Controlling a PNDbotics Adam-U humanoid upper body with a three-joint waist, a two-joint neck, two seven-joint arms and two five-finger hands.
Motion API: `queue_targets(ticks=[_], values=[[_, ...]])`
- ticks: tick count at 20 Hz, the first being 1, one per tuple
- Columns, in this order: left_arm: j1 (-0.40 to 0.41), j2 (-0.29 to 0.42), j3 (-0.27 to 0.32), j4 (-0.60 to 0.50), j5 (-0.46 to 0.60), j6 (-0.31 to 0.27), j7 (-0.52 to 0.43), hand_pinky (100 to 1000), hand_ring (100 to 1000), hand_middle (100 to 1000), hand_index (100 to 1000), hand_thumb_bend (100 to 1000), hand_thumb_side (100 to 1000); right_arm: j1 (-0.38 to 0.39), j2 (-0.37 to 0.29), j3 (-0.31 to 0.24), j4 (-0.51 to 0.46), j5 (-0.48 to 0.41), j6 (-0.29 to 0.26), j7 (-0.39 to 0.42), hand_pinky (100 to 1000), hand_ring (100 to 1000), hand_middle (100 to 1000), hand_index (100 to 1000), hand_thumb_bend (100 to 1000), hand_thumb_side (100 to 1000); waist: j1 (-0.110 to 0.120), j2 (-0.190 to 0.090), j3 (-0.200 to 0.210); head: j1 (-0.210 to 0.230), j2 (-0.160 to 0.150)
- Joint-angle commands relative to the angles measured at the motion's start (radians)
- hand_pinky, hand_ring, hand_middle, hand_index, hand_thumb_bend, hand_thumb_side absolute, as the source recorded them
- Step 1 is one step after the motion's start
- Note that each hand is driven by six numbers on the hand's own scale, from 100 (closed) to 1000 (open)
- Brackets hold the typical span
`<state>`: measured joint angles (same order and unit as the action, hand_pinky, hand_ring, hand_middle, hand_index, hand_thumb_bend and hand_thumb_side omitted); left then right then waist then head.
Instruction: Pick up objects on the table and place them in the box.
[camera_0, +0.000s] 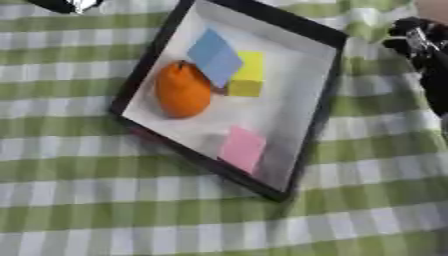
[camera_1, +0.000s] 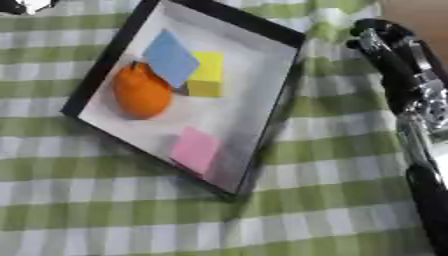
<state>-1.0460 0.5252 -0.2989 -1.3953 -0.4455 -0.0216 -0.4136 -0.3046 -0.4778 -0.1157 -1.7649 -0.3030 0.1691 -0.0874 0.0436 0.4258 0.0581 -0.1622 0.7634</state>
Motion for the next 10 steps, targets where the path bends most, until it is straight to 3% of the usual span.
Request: queue_targets(ticks=[1,10], values=[[0.012,-0.028,-0.011,-0.123,-0.008,0.013,-0.013,679,621,554,628,139,100,0.000,-0.019,-0.001,-0.004,-0.007,0.004,-0.001,960,742,691,722,110,467,-0.010,-0.189,0.005,-0.020,0.006],[0.111,-0.158,-0.055,-0.337,-0.052,0.026,-0.060,682,624,559,632,134,100,0.011,-0.021,-0.006,-0.004,-0.012,0.003,-0.008,960,742,692,723,110,462,0.000,-0.223,0.027,-0.041,0.007]])
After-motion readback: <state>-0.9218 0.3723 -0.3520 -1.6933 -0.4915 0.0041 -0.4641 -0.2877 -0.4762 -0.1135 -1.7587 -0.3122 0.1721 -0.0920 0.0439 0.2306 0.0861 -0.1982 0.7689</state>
